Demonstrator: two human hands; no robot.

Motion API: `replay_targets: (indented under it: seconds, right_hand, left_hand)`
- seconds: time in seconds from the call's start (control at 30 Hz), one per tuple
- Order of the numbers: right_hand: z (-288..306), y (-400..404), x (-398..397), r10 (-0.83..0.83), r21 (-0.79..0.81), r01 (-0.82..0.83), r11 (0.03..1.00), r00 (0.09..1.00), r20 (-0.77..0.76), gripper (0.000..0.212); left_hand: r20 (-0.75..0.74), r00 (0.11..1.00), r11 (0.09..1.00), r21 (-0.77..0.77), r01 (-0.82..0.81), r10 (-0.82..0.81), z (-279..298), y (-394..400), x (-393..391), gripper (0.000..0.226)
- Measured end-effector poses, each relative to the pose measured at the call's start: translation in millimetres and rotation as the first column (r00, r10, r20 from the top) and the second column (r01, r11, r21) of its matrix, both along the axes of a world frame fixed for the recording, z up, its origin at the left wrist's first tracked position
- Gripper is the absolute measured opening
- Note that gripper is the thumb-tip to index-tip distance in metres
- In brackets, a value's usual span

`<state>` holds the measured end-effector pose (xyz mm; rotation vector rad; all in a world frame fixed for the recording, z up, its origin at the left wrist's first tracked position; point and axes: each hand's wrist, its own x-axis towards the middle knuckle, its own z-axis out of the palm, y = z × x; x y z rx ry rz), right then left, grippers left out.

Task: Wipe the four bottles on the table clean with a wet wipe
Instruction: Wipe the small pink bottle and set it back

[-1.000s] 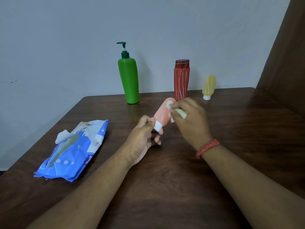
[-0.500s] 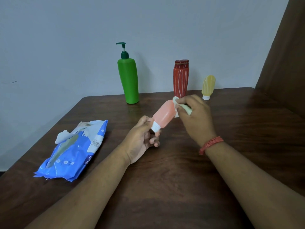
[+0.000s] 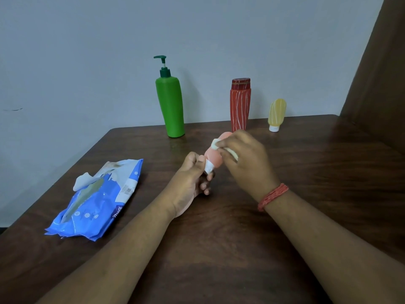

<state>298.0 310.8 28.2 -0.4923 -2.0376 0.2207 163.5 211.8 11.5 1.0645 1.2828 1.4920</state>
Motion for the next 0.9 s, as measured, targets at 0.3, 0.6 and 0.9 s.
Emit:
replay_targets:
  seconds: [0.3, 0.6, 0.9]
  right_hand:
    - [3, 10, 3, -0.040, 0.034, 0.040, 0.999, 0.999, 0.008, 0.013]
    - [-10, -11, -7, 0.168, 0.025, -0.174, 0.984, 0.974, 0.154, 0.008]
    - [4, 11, 11, -0.120, -0.117, 0.102, 0.988, 0.981, -0.155, 0.008]
  left_hand:
    - [0.127, 0.991, 0.999, -0.007, -0.047, 0.047, 2, -1, 0, 0.019]
    - [0.388, 0.921, 0.999, 0.032, -0.044, 0.029, 4, -1, -10, 0.024]
    - [0.432, 0.899, 0.997, 0.010, 0.071, -0.068, 6, -5, -2, 0.022]
